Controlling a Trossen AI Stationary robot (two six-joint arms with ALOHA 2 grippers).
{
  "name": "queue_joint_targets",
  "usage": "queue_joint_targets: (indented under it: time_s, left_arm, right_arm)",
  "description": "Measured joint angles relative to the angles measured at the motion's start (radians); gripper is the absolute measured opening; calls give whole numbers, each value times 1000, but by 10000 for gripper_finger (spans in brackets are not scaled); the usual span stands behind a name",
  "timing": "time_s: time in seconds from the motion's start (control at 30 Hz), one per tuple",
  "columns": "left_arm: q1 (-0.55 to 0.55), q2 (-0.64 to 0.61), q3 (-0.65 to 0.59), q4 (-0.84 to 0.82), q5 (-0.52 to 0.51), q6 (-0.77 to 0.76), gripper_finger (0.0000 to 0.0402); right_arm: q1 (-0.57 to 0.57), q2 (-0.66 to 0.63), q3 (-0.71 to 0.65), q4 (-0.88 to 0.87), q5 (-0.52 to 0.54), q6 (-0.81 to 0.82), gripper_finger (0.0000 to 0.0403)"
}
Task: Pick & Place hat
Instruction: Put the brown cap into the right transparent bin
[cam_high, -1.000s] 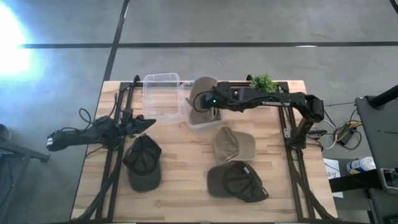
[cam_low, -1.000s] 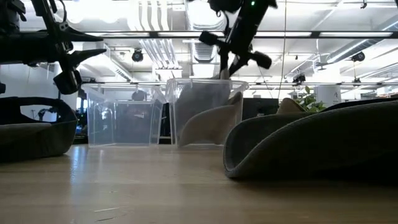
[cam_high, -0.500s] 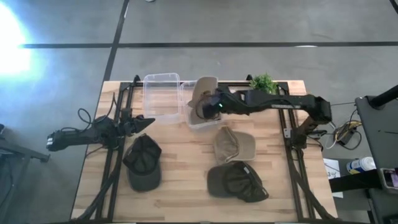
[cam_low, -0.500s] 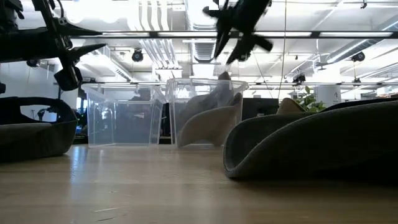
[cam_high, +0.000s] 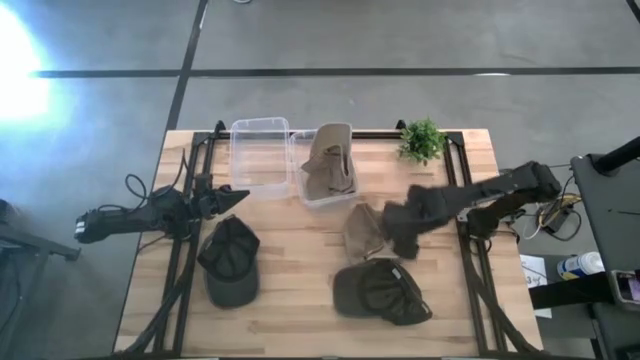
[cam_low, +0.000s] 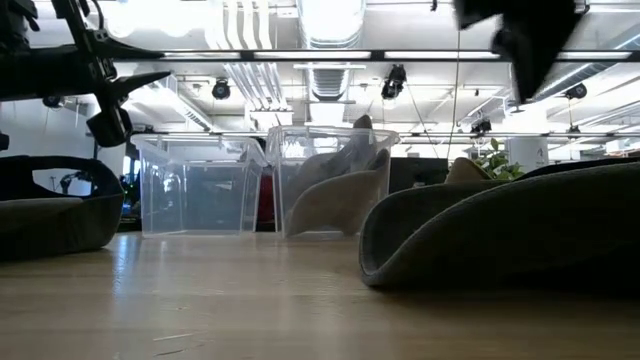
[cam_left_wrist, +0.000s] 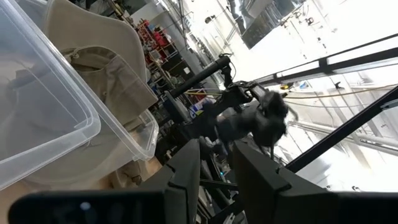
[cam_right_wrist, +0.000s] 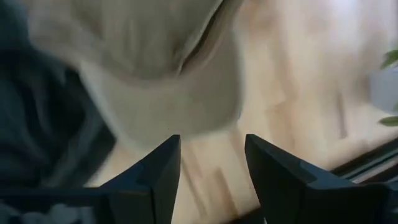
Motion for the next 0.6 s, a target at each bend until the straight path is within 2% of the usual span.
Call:
queue_joint_targets:
  time_s: [0.13, 0.27, 0.43, 0.6]
  left_arm:
    - [0, 0, 0, -9, 0, 0, 92]
    - [0, 1, 0, -10, 0, 0, 92]
    - [0, 2, 0, -16, -1, -5, 92]
    - [0, 2, 0, -16, -3, -41, 92]
  right_arm:
    - [128, 4, -107, 15, -21, -31, 171]
    - [199, 9, -212, 108, -17, -28, 173]
    - [210, 10, -317, 275, -37, -20, 171]
    - [208, 11, -400, 414, -13, -32, 171]
